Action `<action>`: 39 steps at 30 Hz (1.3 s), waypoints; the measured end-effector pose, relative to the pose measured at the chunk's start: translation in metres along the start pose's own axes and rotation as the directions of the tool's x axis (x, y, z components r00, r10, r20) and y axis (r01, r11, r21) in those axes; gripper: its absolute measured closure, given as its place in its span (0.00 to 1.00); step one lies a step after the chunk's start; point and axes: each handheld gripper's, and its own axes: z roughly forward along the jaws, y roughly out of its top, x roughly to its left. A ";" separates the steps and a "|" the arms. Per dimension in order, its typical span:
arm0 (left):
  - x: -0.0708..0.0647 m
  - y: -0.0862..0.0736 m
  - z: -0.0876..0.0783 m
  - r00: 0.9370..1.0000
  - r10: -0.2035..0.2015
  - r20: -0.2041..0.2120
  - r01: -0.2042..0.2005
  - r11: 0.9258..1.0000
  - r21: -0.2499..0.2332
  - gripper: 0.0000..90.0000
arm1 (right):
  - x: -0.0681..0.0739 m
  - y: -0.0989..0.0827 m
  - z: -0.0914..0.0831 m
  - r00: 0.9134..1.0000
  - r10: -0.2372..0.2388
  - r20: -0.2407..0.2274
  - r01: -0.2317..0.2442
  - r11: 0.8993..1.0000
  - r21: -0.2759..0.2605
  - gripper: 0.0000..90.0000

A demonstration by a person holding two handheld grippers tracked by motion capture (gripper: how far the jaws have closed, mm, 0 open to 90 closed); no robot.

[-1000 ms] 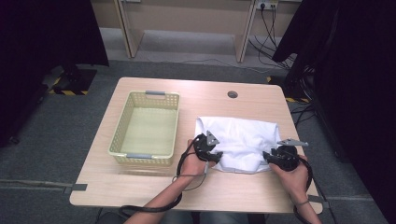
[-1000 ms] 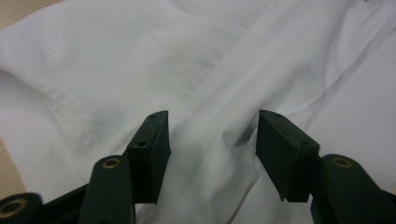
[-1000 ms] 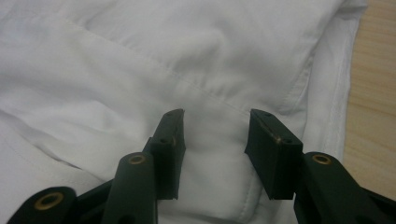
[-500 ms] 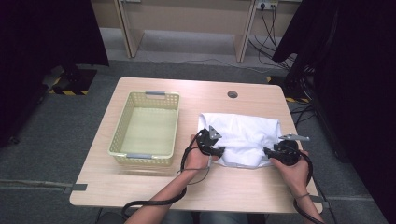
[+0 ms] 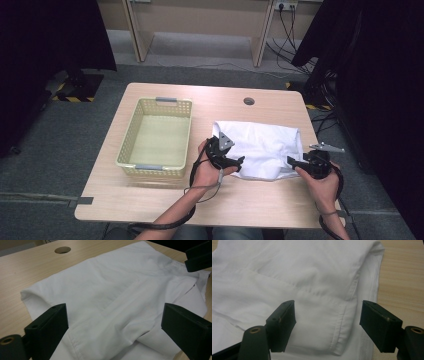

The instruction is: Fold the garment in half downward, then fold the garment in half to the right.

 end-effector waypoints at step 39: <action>0.041 -0.005 0.038 0.979 -0.096 -0.178 0.117 0.987 0.108 0.20 | -0.007 0.008 0.017 0.999 0.031 0.007 -0.031 0.999 0.032 0.28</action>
